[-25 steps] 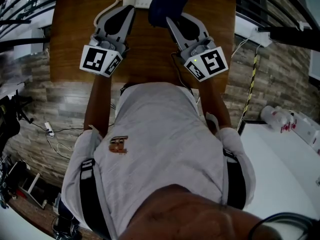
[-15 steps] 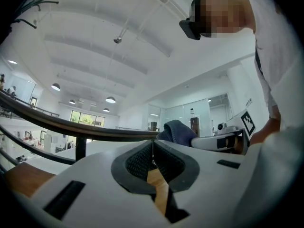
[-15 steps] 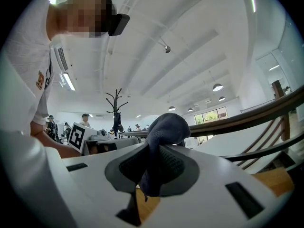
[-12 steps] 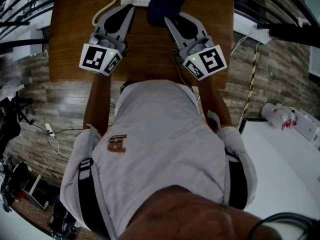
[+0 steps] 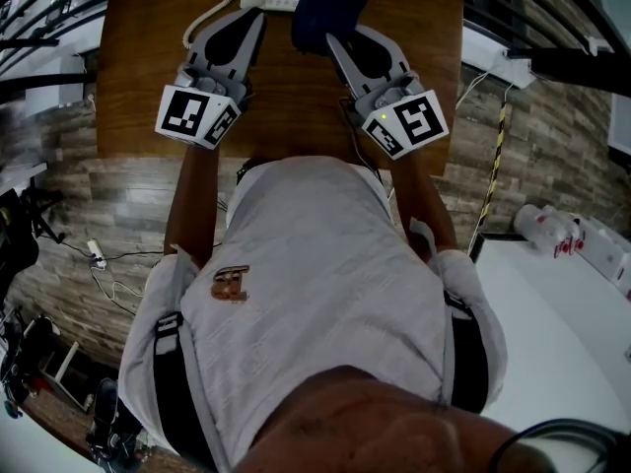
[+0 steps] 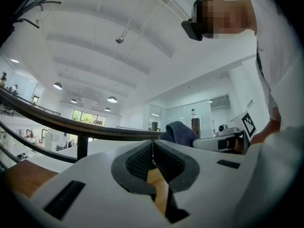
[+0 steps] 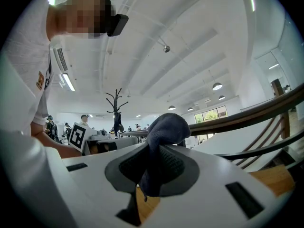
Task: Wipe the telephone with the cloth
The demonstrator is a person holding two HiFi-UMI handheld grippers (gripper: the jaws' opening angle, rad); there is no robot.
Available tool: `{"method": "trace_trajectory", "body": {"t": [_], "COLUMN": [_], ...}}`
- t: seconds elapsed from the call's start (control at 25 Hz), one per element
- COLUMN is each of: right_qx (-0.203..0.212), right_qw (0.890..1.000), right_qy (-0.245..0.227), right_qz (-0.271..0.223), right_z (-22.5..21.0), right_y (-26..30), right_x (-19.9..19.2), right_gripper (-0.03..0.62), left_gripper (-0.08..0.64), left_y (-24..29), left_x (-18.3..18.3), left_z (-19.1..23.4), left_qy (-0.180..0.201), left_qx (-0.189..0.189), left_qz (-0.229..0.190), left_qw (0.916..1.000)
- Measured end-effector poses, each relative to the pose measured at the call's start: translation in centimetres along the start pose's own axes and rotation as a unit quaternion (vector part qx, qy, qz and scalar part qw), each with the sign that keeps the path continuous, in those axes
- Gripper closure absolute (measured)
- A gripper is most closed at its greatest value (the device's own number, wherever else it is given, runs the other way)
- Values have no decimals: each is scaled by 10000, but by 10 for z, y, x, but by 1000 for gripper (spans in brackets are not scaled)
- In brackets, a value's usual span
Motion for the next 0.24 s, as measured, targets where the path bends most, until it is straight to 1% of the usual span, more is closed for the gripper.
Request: {"method": "trace_trajectory", "body": {"t": [0.24], "right_qx": [-14], "right_qw": [10000], "right_qy": [13], "right_qz": [-3], "right_z": [2], "right_y": [0], "right_x": [-1], "right_gripper": [518], "left_gripper": [537], "left_y": [-1], "left_x": [1], "left_z": [1], "left_qy": [3], "left_qx": [9], "left_qz": [-17], "left_qw": [10000]}}
Point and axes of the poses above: the fingertips, and each gripper's own axes: y forward along the fingers, z to its left, x out of its top, the point moved 10 cm from there along -y, backward along the fingers, and after that the axes turned 10 degrees about -z, right-handed, at the moved point
